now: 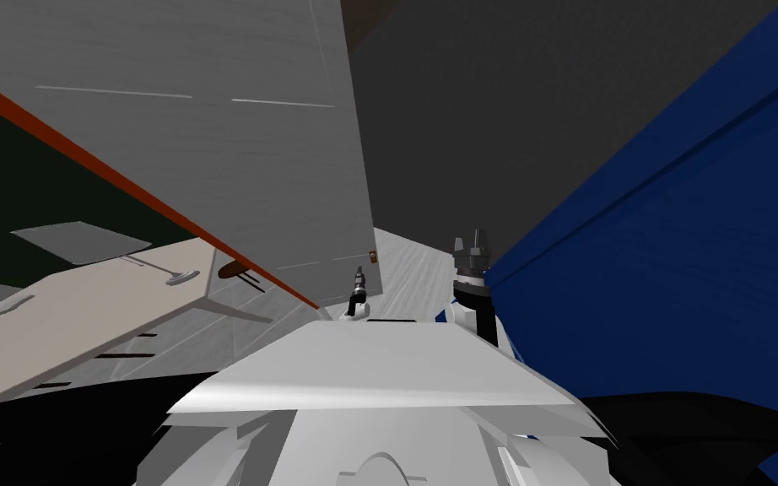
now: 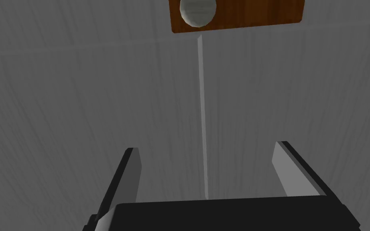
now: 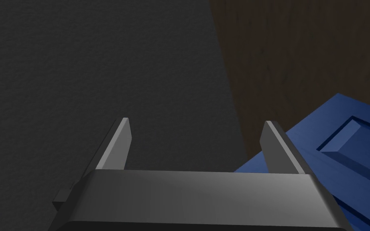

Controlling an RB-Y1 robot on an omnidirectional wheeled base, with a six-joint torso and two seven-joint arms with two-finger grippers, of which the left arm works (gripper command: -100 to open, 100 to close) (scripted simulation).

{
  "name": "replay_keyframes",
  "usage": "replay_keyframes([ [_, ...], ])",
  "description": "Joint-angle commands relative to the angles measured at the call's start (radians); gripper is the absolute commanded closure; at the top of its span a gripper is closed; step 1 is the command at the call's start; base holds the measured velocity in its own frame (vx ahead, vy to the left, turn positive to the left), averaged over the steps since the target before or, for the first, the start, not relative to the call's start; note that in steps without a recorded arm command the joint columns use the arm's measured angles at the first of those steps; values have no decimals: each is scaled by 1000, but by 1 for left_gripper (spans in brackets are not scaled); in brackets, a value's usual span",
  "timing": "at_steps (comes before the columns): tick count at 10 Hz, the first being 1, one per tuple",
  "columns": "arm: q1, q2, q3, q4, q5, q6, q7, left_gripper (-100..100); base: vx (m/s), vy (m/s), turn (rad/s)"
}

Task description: Push the door open

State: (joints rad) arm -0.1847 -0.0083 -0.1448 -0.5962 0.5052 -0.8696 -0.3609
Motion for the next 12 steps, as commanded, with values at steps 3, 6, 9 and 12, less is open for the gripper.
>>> replay_keyframes([
  [3, -10, -27, -30, 20, 6, -10, 6, -100, -44, -114, 78],
  [6, -11, -41, -43, 22, 9, -10, 7, -100, -31, -119, 36],
  [9, -1, -24, -42, 5, 8, -2, 3, -100, 23, 74, 6],
  [12, -3, 19, -39, 7, 8, -2, 6, -100, 95, 170, -3],
])
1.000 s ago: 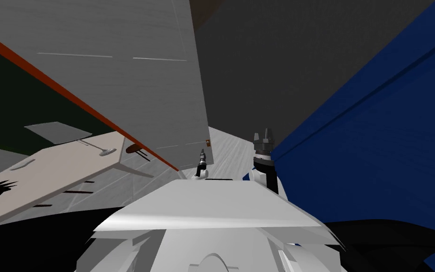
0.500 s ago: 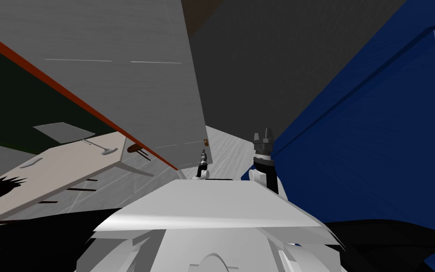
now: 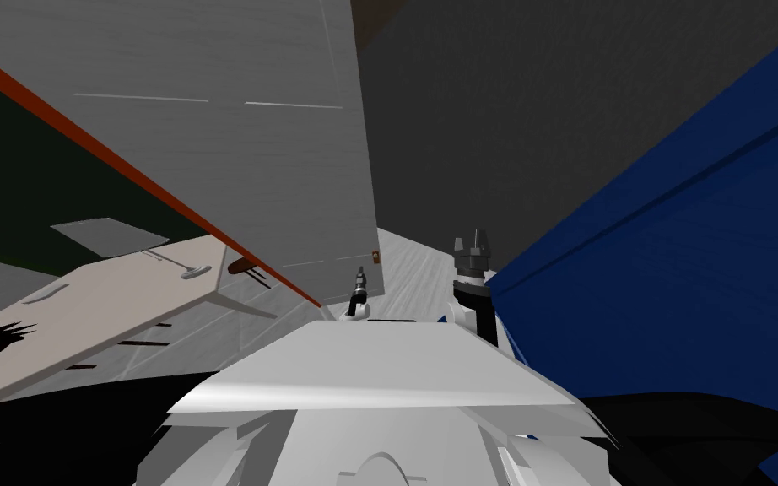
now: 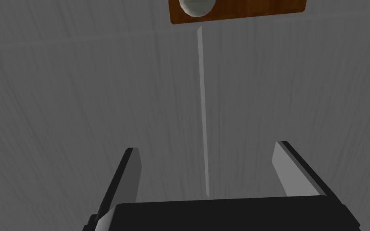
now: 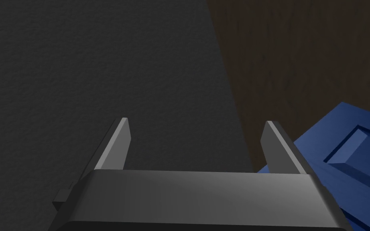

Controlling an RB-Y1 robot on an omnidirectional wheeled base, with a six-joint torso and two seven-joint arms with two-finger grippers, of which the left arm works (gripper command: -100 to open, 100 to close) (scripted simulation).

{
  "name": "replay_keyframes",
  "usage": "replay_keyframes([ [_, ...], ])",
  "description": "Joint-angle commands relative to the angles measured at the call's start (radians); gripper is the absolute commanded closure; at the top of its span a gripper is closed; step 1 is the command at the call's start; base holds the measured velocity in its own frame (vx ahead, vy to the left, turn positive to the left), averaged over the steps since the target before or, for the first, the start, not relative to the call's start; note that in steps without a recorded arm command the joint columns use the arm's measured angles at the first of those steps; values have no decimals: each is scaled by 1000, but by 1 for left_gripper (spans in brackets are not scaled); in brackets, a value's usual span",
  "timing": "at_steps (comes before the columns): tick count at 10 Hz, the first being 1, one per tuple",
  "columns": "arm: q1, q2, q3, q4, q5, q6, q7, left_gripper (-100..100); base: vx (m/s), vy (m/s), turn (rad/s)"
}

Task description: Push the door open

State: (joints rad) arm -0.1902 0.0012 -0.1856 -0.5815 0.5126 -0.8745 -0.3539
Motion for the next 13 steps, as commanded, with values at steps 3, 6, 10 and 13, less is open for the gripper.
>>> replay_keyframes([
  [3, 0, 47, 8, -4, 0, 2, 4, -100, 212, 54, -20],
  [6, -2, 41, 14, -1, -1, 1, 9, -100, 178, -75, -25],
  [10, -5, -18, 20, 3, -2, 1, 15, -100, 159, -97, -13],
  [13, -16, -5, 21, 29, -1, -10, 20, 100, 7, -5, 0],
])
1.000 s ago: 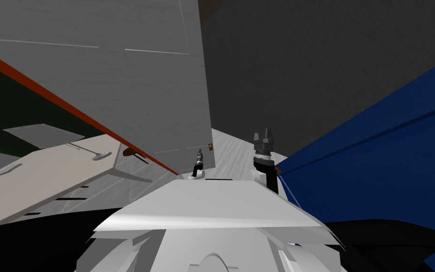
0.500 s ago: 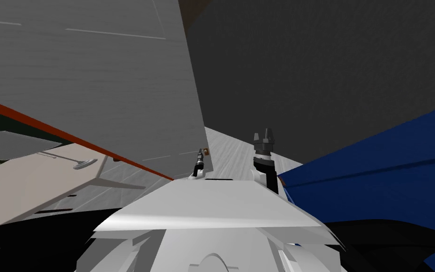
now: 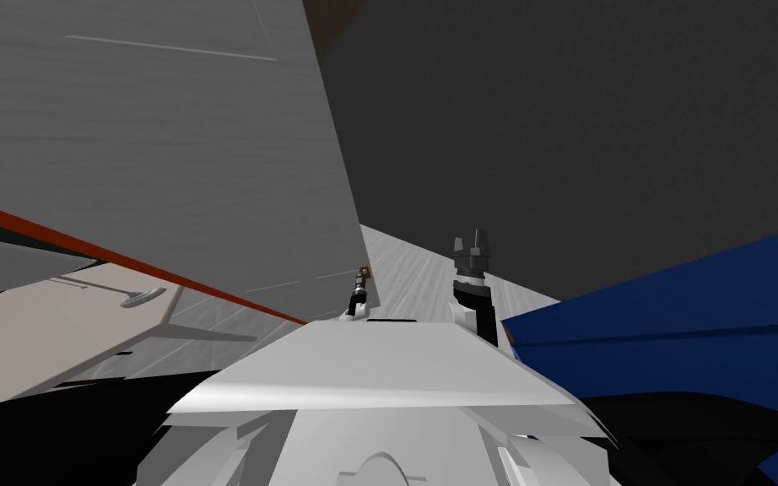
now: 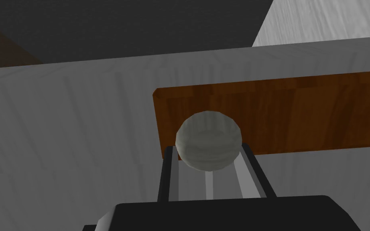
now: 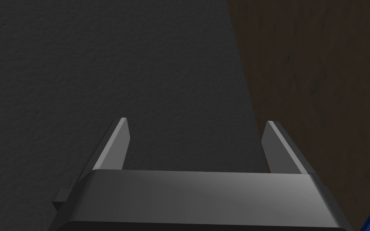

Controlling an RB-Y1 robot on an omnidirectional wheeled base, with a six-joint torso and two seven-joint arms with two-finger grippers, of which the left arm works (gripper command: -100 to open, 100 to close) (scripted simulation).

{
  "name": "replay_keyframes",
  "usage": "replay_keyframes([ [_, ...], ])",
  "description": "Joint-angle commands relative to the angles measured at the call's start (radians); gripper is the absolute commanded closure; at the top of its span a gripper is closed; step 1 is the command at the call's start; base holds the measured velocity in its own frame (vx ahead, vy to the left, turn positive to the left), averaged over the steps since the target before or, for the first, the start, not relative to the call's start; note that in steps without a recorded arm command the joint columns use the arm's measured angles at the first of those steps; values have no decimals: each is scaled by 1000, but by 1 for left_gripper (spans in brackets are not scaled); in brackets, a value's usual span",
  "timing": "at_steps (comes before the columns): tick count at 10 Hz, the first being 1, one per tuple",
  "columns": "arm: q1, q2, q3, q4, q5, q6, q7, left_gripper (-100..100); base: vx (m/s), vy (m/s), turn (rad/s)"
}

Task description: Push the door open

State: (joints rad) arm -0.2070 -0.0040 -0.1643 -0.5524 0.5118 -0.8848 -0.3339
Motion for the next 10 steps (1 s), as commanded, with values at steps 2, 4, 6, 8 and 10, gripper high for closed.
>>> replay_keyframes([
  [2, 1, 0, 0, 0, 0, 1, 0, 100, -8, 7, -9],
  [4, 1, 0, 0, 0, 0, 1, 0, 100, 0, 0, 0],
  [6, 0, 20, 15, 0, 17, -2, -9, 100, 125, -42, 36],
  [8, -2, 35, 34, -1, 39, -6, -21, 100, 173, -33, 38],
  [10, -3, 42, 53, -1, 60, -11, -32, 100, 224, -45, 78],
])
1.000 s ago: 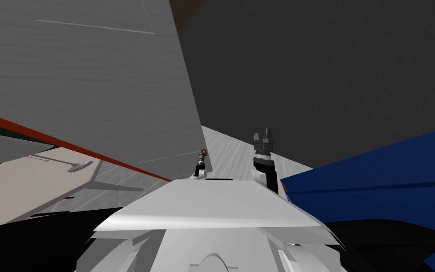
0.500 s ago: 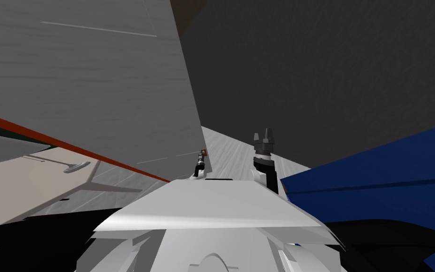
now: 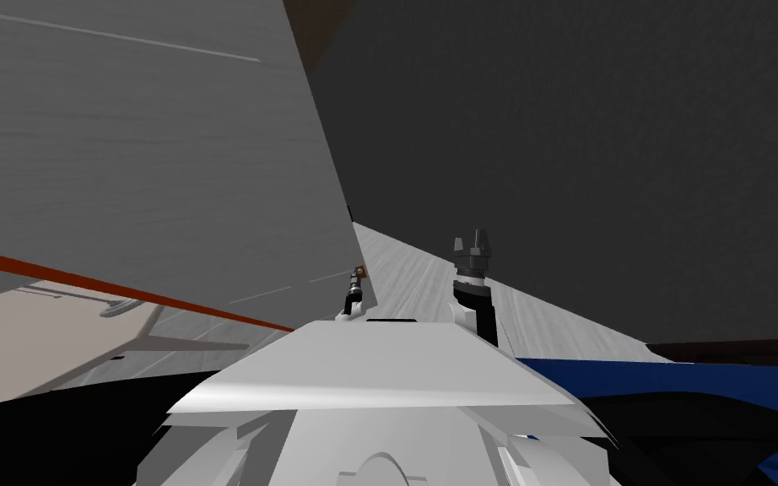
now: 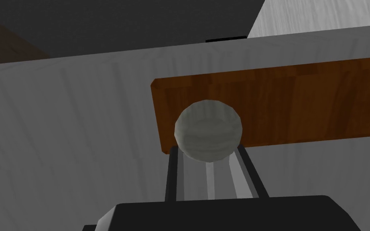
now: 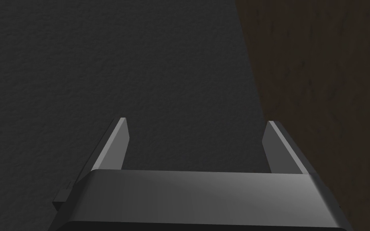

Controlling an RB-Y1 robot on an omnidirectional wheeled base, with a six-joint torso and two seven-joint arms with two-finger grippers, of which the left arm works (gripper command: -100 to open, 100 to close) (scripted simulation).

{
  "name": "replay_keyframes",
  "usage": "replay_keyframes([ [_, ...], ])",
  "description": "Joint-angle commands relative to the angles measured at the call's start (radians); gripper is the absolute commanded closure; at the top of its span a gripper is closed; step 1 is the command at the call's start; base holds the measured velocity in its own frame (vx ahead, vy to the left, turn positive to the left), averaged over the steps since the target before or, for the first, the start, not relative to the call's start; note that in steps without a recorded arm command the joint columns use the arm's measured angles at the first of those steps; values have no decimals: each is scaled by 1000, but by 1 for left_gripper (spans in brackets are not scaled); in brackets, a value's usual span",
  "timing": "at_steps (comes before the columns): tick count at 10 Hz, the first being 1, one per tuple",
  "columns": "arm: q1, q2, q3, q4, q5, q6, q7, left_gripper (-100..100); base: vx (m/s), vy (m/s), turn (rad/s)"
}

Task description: Push the door open

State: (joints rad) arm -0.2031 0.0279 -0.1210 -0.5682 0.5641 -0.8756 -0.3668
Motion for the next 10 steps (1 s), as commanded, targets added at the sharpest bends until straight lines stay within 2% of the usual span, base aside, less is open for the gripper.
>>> replay_keyframes([
  [1, -8, 10, 19, 14, 18, -22, -4, 100, 178, -33, 106],
  [2, -3, 17, 42, -2, 3, -11, -14, -100, 68, 36, -45],
  [4, -18, 20, 67, 22, -4, -23, -13, -100, -62, 84, -58],
  [6, -44, 19, 111, 63, -16, -44, -12, -100, -81, 108, -69],
  [8, -69, 8, 152, 101, -27, -64, -10, -100, -72, 60, -70],
  [10, -92, -10, 192, 138, -38, -83, -9, -100, -96, 0, -76],
])
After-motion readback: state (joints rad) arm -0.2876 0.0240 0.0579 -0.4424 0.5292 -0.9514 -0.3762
